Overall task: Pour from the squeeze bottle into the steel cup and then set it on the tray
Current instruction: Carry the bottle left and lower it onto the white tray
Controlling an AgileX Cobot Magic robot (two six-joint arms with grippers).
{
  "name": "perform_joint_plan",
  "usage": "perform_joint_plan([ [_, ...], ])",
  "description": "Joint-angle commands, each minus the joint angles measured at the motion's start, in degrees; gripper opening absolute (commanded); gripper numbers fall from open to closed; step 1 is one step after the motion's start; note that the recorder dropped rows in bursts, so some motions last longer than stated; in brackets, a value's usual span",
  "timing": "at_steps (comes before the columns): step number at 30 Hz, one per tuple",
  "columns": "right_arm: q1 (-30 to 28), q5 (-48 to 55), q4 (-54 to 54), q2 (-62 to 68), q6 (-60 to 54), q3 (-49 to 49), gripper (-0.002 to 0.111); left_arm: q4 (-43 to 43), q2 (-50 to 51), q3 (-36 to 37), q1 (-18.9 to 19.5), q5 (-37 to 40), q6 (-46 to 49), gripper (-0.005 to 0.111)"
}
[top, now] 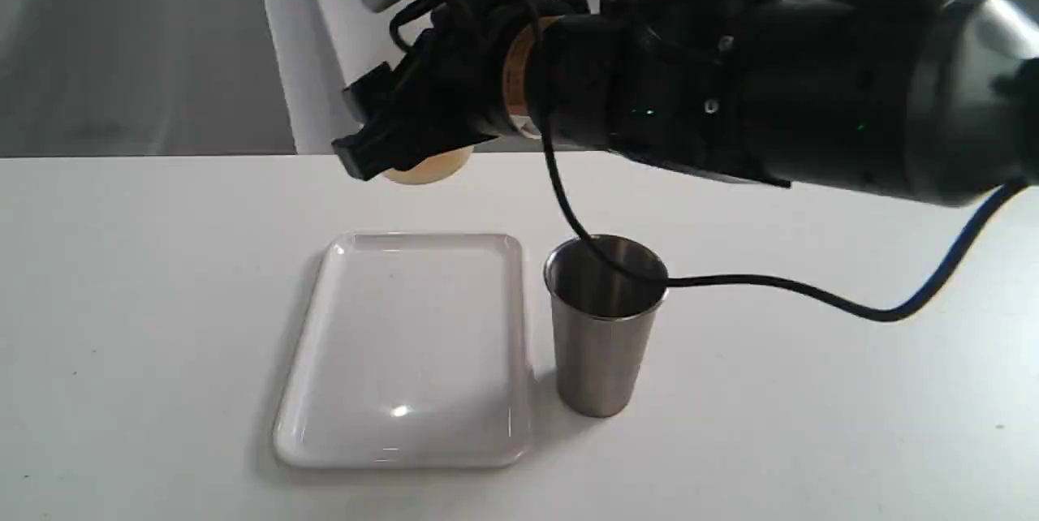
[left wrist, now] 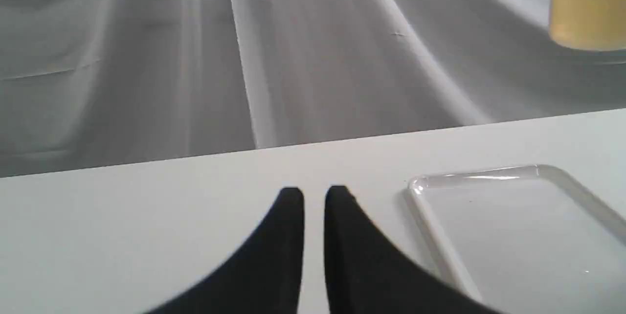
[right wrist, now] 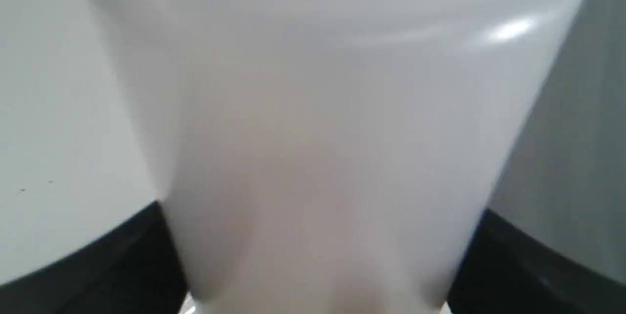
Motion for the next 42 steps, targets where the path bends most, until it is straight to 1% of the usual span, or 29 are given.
perform_joint_plan([
  [1, 0.5, -5.4, 15.4, 1.9, -20.2, -0.8, 0.04, 0.2, -0.3, 0.3, -0.3, -0.1, -0.1, 0.008],
  [3, 1.0, -8.0, 22.6, 4.0, -28.4, -0.8, 0.04, 0.2, -0.3, 0.3, -0.3, -0.1, -0.1, 0.008],
  [5, 1.1, -9.9, 27.8, 5.6, -32.4, -0.8, 0.04, 0.2, -0.3, 0.3, -0.3, -0.1, -0.3, 0.008],
  [7, 1.1, -12.6, 31.1, 7.3, -32.9, -0.8, 0.04, 0.2, -0.3, 0.3, -0.3, -0.1, -0.3, 0.008],
  [9, 1.1, -14.5, 31.9, 8.9, -32.9, -0.8, 0.04, 0.2, -0.3, 0.3, -0.3, -0.1, -0.3, 0.008],
  [14, 1.1, -15.3, 36.0, 13.0, -34.5, -0.8, 0.04, 0.2, -0.3, 0.3, -0.3, -0.1, -0.3, 0.008],
  [16, 1.1, -15.3, 40.4, 14.7, -37.8, -0.8, 0.04, 0.2, -0.3, 0.3, -0.3, -0.1, -0.3, 0.008],
  [17, 1.1, -15.5, 44.5, 15.4, -40.9, -0.8, 0.04, 0.2, -0.3, 0.3, -0.3, -0.1, -0.2, 0.008],
  [20, 1.2, -17.1, 52.4, 17.3, -47.4, -0.8, 0.04, 0.2, -0.3, 0.3, -0.3, -0.1, -0.2, 0.008],
  [26, 1.2, -20.2, 56.9, 19.8, -49.0, -0.8, 0.04, 0.2, -0.3, 0.3, -0.3, -0.1, -0.2, 0.008],
  [34, 1.2, -21.7, 64.1, 23.2, -56.3, -0.8, 0.04, 0.2, -0.3, 0.3, -0.3, -0.1, -0.3, 0.008],
  [42, 1.0, -23.4, 64.4, 23.8, -56.9, -0.8, 0.04, 0.2, -0.3, 0.3, -0.3, -0.1, -0.2, 0.008],
])
